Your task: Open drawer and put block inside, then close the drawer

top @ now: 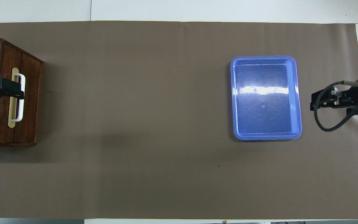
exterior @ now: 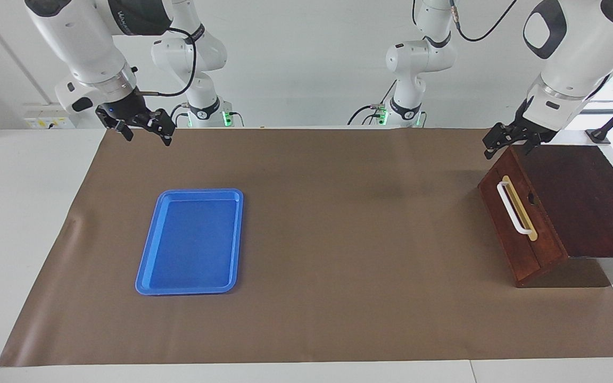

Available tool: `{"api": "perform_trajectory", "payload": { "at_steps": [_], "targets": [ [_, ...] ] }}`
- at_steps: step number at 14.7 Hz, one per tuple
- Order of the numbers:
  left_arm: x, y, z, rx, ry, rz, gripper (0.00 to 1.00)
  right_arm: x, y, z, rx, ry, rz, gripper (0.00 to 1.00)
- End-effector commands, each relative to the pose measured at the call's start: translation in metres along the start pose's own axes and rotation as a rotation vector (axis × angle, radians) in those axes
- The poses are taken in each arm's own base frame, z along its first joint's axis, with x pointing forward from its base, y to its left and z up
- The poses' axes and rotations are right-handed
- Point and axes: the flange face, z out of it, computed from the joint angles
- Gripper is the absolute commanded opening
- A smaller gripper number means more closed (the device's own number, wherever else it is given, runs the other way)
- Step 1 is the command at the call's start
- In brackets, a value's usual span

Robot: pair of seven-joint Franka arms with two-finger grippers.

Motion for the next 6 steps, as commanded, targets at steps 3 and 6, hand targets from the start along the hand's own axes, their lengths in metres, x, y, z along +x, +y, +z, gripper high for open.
{"api": "perform_trajectory", "payload": {
  "at_steps": [3, 6],
  "targets": [
    [0.0034, 0.0011, -0.0030, -0.017, 0.011, 0.010, 1.00, -0.0030, 0.0166, -0.0003, -0.005, 0.010, 0.008, 1.00],
    [0.0034, 0.0011, -0.0030, -0.017, 0.011, 0.010, 1.00, -0.0031, 0.0092, -0.0022, 0.003, 0.019, -0.004, 1.00]
  ]
}}
